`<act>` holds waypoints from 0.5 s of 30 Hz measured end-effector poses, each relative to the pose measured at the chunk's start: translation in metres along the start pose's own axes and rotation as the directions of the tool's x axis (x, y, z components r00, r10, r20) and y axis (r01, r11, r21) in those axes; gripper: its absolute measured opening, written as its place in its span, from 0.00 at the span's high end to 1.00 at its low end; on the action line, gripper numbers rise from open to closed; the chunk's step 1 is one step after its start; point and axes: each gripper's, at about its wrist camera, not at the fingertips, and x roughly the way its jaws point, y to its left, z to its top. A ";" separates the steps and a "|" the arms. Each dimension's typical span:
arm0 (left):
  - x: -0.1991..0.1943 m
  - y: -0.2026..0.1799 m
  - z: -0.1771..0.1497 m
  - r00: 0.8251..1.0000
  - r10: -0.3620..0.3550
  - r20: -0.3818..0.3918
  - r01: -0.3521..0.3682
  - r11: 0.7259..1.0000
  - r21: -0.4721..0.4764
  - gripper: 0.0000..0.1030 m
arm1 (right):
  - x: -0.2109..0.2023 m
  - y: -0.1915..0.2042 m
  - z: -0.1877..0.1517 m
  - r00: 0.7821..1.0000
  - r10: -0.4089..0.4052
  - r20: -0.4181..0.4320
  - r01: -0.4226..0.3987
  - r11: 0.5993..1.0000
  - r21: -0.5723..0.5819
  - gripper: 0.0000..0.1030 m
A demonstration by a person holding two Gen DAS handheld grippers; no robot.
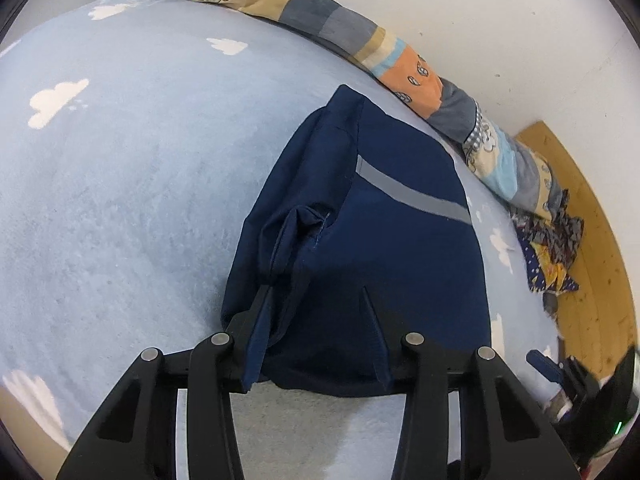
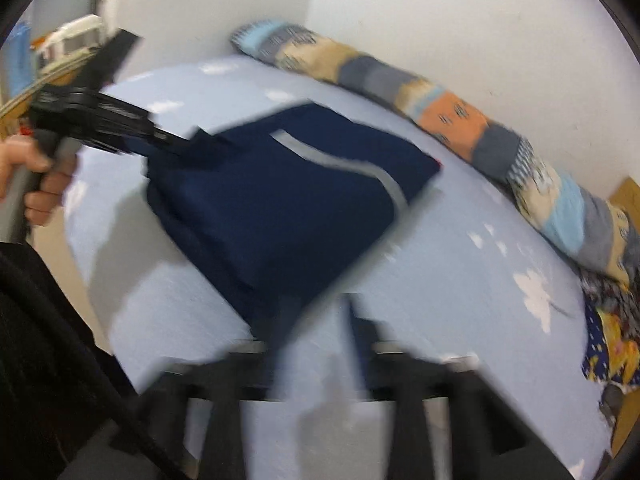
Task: Fold large clothes
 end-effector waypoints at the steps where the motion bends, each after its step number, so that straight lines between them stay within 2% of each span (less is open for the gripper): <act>1: 0.001 0.003 0.001 1.000 -0.001 0.000 0.001 1.000 -0.015 0.59 | 0.001 0.011 0.002 1.000 -0.009 0.009 0.010 0.999 -0.046 0.41; 5: 0.001 0.007 0.002 1.000 -0.001 0.003 0.001 1.000 -0.027 0.59 | 0.027 0.064 0.005 0.989 -0.145 0.010 0.142 0.951 -0.275 0.40; 9: 0.000 0.011 0.002 1.000 -0.004 0.002 0.004 0.999 -0.038 0.59 | 0.051 0.085 0.009 0.972 -0.234 0.028 0.230 0.914 -0.335 0.40; 11: 0.002 0.012 0.003 1.000 -0.002 -0.002 0.002 0.999 -0.039 0.59 | 0.061 0.092 0.012 0.956 -0.289 0.051 0.288 0.890 -0.353 0.40; 12: 0.003 0.012 0.003 1.000 0.000 -0.004 -0.001 0.999 -0.035 0.59 | 0.066 0.090 0.014 0.953 -0.300 0.032 0.292 0.892 -0.343 0.50; 13: 0.003 0.010 0.003 1.000 0.005 -0.006 -0.005 1.000 -0.027 0.59 | 0.070 0.084 0.016 0.950 -0.311 0.002 0.296 0.901 -0.317 0.65; 15: 0.003 0.009 0.003 1.000 -0.001 -0.007 0.001 1.000 -0.017 0.59 | 0.060 0.066 0.022 0.966 -0.257 -0.026 0.245 0.943 -0.226 0.70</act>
